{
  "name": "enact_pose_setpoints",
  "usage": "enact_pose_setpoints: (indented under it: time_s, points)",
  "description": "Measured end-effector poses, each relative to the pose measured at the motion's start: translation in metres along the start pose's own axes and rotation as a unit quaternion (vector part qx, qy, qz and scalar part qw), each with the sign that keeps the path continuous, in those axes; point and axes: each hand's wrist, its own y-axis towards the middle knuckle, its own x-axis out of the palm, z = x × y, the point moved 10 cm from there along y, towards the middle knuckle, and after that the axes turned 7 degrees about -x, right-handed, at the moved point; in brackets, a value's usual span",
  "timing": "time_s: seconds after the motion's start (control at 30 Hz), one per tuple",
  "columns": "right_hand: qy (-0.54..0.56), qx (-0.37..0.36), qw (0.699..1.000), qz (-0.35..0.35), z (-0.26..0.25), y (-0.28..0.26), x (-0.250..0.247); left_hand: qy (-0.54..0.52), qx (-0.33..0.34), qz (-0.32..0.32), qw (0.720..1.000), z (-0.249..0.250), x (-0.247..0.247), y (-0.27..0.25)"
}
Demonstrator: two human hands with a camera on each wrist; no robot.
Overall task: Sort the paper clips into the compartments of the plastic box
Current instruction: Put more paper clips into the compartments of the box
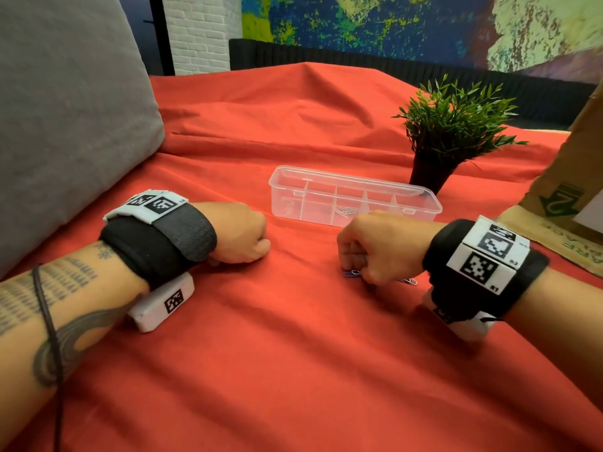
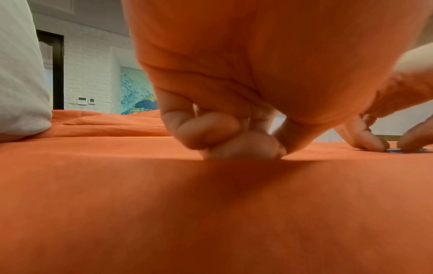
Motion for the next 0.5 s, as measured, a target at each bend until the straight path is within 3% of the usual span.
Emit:
enact_pose_setpoints:
  time_s: [0.5]
  points:
    - [0.004, 0.024, 0.999, 0.034, 0.0032, -0.0069, -0.0046, -0.006, -0.006, 0.006, 1.000, 0.0010, -0.0045, -0.0046]
